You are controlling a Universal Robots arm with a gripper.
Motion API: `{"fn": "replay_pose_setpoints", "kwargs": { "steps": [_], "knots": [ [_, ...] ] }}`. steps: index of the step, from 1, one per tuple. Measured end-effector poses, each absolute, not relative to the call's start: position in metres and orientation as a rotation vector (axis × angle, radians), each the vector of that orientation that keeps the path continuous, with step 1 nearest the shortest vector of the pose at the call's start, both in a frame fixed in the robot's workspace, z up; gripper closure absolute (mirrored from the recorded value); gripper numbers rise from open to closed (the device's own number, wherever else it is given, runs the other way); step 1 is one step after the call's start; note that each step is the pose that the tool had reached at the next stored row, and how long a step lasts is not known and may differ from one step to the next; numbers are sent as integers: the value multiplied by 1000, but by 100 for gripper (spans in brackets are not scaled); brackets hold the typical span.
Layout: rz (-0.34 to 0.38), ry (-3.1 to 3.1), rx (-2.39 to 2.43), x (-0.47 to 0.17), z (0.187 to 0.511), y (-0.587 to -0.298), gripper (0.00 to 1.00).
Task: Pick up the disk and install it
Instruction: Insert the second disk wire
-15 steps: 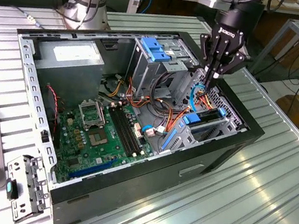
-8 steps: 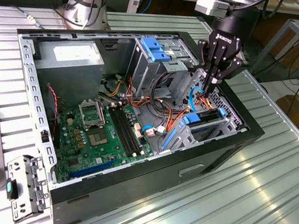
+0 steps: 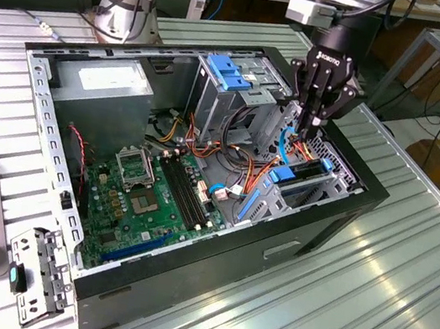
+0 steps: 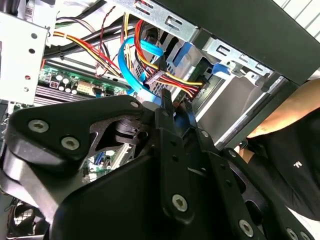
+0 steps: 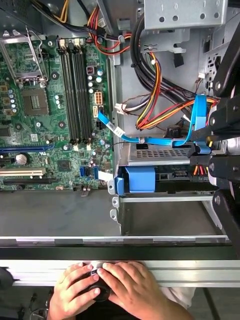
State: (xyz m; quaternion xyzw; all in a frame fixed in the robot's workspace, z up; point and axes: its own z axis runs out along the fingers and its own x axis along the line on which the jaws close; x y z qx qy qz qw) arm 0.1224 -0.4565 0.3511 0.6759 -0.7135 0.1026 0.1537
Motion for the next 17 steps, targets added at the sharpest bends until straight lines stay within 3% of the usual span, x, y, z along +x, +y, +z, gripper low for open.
{"fn": "replay_pose_setpoints", "kwargs": {
  "steps": [5, 17],
  "knots": [
    [296, -2045, 1937, 122, 351, -457, 84],
    [270, -2071, 1966, 113, 348, -475, 84]
  ]
}}
